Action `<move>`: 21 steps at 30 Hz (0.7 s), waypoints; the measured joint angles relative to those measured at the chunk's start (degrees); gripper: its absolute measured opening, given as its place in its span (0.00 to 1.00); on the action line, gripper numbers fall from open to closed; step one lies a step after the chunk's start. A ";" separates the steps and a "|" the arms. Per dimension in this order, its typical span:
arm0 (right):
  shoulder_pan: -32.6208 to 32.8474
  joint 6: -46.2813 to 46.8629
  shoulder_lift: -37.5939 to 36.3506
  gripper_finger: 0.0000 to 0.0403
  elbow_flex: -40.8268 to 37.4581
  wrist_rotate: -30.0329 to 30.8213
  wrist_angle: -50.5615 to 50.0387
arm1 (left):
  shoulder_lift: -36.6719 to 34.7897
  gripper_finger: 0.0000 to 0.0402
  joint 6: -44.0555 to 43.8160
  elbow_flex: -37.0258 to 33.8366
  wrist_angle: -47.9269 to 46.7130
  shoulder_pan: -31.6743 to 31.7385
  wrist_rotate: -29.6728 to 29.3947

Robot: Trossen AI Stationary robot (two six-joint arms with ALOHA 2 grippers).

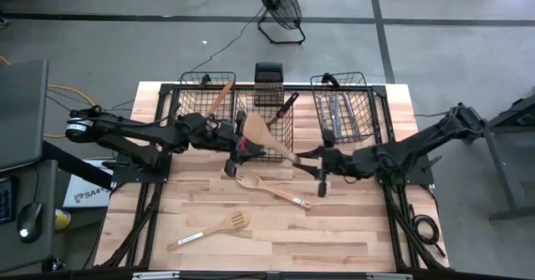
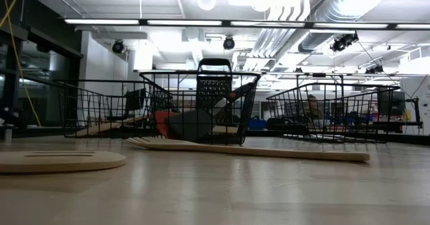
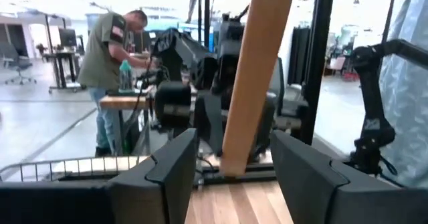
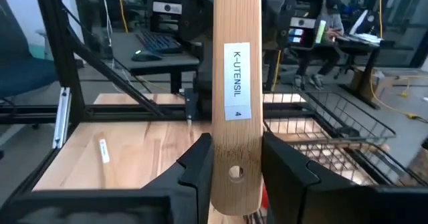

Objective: Pick & Place Kitchen Items
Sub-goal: Put the light brown wooden spatula into the left wire basket

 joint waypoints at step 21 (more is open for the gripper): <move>-11.77 -0.82 12.01 0.23 0.00 -16.87 15.44 | 0.00 0.46 -0.04 0.00 3.71 0.00 -0.29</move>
